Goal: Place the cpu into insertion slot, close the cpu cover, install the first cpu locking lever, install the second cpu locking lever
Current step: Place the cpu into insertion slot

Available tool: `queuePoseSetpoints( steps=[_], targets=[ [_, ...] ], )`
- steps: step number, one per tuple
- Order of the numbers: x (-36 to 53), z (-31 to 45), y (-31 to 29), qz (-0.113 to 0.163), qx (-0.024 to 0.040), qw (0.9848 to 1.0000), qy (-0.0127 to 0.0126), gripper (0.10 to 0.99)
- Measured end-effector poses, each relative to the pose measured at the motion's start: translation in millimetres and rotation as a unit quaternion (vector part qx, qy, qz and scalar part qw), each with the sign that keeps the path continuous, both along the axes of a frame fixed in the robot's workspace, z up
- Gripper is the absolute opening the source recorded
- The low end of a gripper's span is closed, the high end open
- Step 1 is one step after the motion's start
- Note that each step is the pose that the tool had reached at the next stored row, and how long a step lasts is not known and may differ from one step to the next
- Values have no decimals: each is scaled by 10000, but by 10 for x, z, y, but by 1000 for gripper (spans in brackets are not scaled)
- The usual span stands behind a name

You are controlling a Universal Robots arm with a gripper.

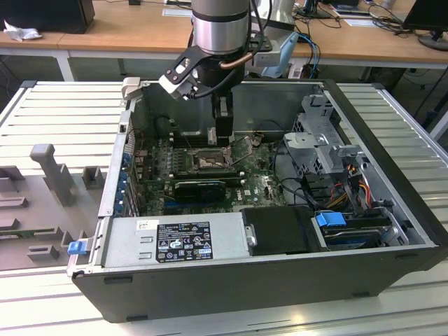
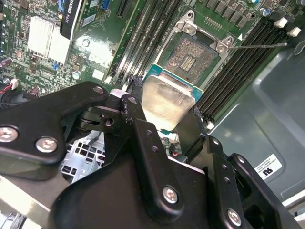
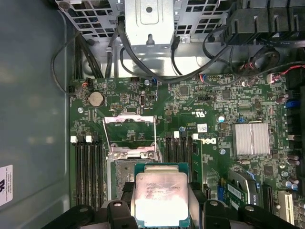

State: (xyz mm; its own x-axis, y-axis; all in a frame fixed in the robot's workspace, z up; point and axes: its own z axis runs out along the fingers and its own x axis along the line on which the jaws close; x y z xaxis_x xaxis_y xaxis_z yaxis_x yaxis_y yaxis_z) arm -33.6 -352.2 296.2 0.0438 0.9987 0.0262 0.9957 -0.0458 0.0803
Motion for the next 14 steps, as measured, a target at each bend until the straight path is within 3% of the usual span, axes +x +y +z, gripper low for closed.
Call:
queuePoseSetpoints(
  steps=[7,14],
  targets=[
    [-4,-29,0,-1,1,10000,0,533],
    [-10,-109,73,0,2,10000,0,533]
  ],
)
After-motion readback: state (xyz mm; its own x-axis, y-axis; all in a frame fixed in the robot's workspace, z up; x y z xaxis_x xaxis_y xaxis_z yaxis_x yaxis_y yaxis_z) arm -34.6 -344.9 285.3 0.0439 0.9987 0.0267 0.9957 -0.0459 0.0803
